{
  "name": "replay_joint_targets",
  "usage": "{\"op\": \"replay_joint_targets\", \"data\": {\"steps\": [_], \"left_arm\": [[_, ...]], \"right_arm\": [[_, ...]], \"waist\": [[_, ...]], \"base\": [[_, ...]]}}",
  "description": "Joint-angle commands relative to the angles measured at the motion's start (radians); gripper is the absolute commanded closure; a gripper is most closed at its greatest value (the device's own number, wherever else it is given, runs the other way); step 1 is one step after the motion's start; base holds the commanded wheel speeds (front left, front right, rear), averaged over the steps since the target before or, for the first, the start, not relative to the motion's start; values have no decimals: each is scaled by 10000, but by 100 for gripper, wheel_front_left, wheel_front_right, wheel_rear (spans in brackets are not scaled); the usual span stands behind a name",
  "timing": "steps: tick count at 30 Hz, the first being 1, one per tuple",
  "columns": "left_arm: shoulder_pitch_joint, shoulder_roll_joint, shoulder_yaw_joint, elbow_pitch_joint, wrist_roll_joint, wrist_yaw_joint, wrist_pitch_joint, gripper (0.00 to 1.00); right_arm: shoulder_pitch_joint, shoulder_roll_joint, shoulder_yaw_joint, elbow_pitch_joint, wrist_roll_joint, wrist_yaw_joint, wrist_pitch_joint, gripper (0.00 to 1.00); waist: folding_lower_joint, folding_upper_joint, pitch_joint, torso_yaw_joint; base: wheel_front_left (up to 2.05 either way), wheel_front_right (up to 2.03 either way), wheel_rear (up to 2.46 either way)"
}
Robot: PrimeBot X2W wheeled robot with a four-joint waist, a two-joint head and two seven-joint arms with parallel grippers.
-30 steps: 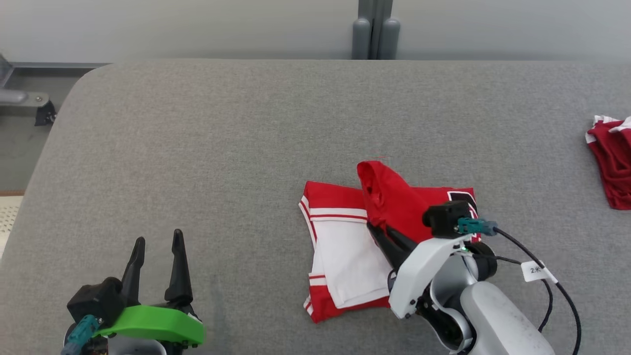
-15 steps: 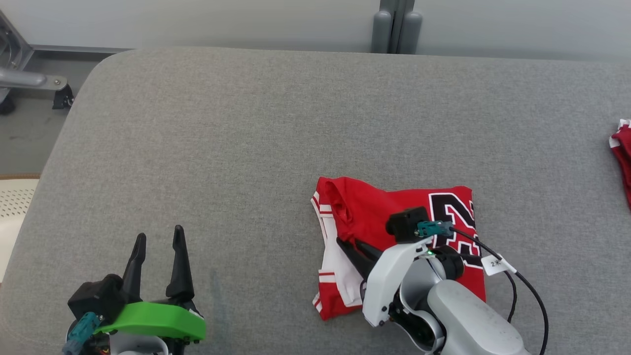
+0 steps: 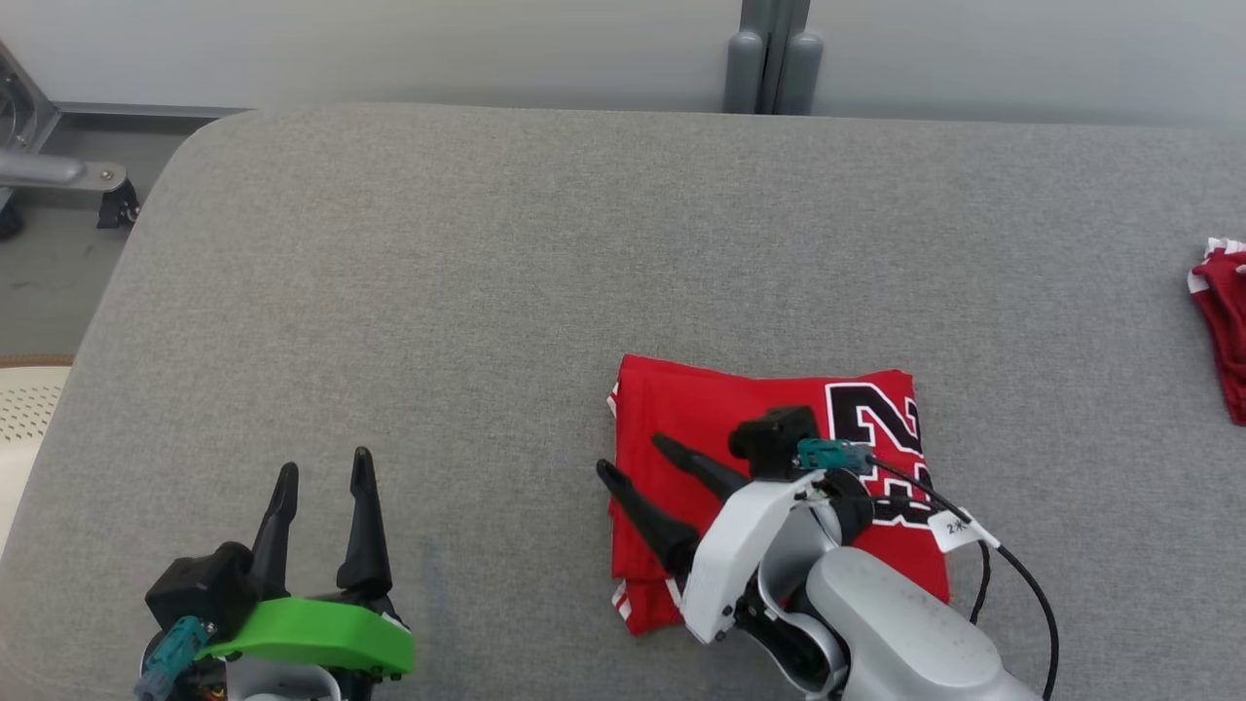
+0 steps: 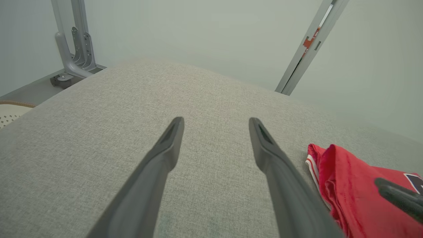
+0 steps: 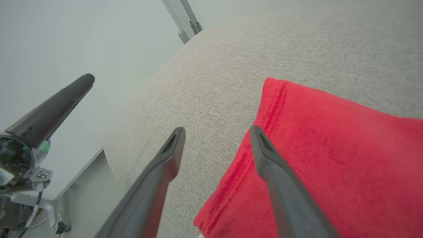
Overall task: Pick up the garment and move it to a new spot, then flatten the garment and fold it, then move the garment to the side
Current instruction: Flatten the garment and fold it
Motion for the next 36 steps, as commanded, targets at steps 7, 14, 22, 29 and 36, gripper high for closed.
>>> {"op": "replay_joint_targets", "data": {"steps": [7, 14, 22, 29, 36], "left_arm": [[-30, -65, -178, 33, 288, -136, -36, 0], [-256, -140, -444, 88, 551, -242, -38, 0], [-107, -267, -456, 285, 1003, -263, -38, 0], [282, -478, -37, 388, 1255, -355, -40, 0], [698, -661, 404, 350, 1551, -523, -39, 0]], "right_arm": [[205, -570, -1547, -261, -1051, -3, -1403, 0], [1025, -894, -3382, -757, -2437, -3, -2010, 0], [2186, -658, -4860, -1495, -3559, -3, -2011, 0], [3006, -359, -5658, -1933, -4015, -3, -2095, 0], [3723, -85, -6424, -2302, -4336, -3, -2269, 0]], "waist": [[0, 0, -183, -264], [0, 0, -423, -630], [0, 0, -848, -1127], [0, 0, -1237, -1425], [0, 0, -1371, -1532]], "base": [[0, 0, 0], [0, 0, 0], [0, 0, 0], [0, 0, 0], [0, 0, 0]]}}
